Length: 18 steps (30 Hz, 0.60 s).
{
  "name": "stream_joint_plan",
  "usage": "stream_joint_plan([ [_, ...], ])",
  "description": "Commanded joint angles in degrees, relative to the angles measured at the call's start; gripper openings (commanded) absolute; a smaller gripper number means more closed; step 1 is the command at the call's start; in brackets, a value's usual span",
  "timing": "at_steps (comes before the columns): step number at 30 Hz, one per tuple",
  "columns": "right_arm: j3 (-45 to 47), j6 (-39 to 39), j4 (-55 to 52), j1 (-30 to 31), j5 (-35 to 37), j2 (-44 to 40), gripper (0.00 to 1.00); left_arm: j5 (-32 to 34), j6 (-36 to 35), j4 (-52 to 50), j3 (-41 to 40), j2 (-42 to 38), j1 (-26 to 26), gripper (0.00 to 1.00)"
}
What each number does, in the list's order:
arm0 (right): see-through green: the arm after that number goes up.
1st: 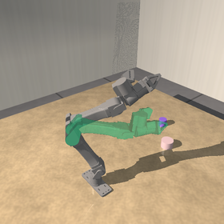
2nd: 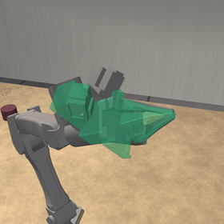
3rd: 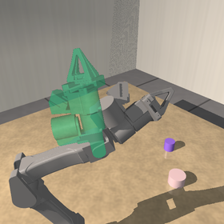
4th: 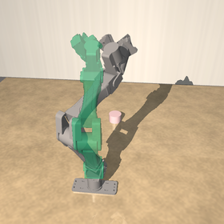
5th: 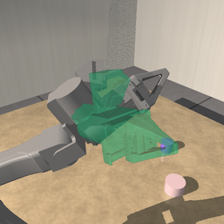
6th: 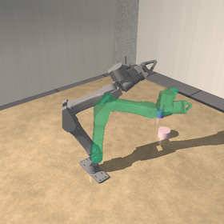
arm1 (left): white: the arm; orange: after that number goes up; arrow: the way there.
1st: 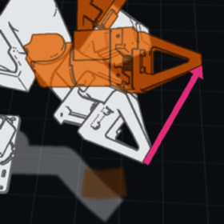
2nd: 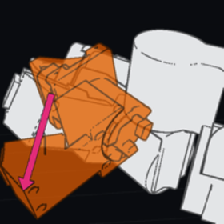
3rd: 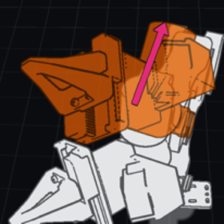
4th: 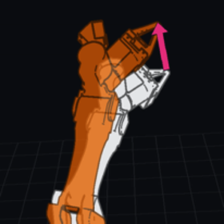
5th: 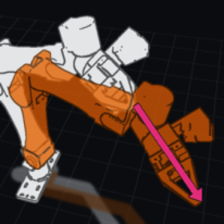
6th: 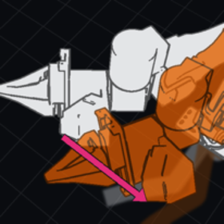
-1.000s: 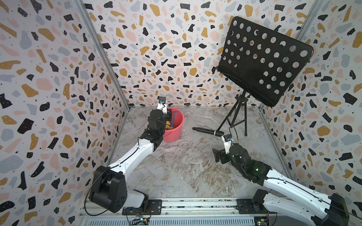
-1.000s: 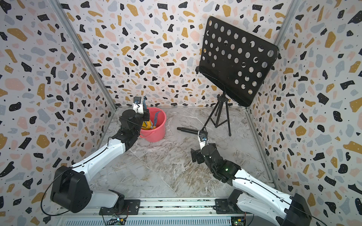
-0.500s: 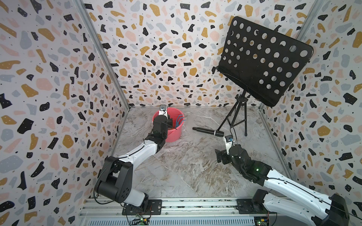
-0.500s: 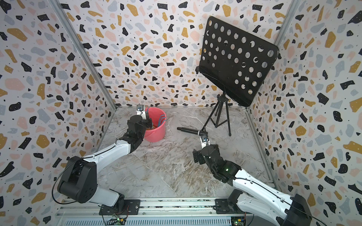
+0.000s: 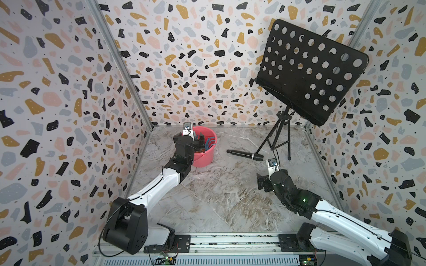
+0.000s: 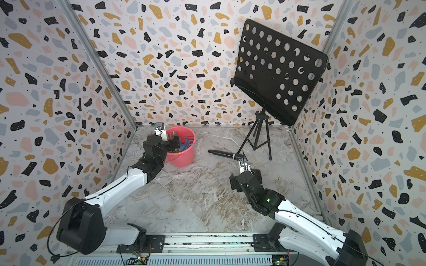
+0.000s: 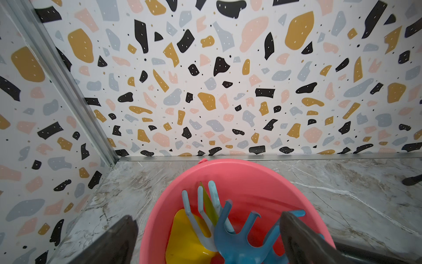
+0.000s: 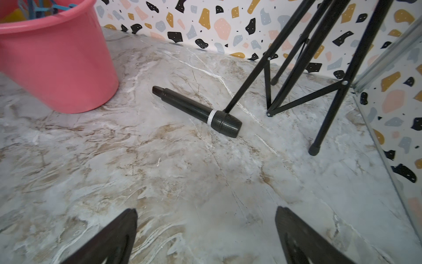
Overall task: Organize the gardening tools
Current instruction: Place the gardening tool in the container.
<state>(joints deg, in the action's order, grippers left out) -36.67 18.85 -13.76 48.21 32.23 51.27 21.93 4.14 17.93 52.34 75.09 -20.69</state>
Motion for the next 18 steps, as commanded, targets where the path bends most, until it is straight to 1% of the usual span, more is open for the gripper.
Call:
stream_joint_plan([
  [1, -2.71, -0.79, -2.58, -0.81, 5.39, 0.08, 1.00, -1.36, 0.03, -3.78, 0.00, -5.88, 0.13, 0.99],
  [5, -2.45, -1.95, -2.59, -1.67, 7.69, -0.19, 1.00, -6.79, -0.80, -5.89, -5.36, -14.69, 0.12, 0.99],
  [9, -1.56, -4.75, -0.84, -2.80, 10.90, -0.22, 1.00, -11.19, -2.18, -5.32, -12.83, -22.23, 0.12, 1.00],
  [13, 0.48, -8.21, 2.15, -5.12, 13.86, -0.11, 1.00, -13.19, -3.97, -3.32, -21.27, -27.92, 0.11, 1.00],
  [16, 2.25, -9.80, 4.58, -8.28, 12.22, 0.02, 1.00, -13.90, -5.47, -3.15, -25.79, -30.58, 0.11, 1.00],
  [18, 3.16, -10.12, 5.88, -10.37, 11.49, 0.63, 1.00, -12.80, -6.15, -2.76, -28.25, -31.48, 0.11, 0.99],
])
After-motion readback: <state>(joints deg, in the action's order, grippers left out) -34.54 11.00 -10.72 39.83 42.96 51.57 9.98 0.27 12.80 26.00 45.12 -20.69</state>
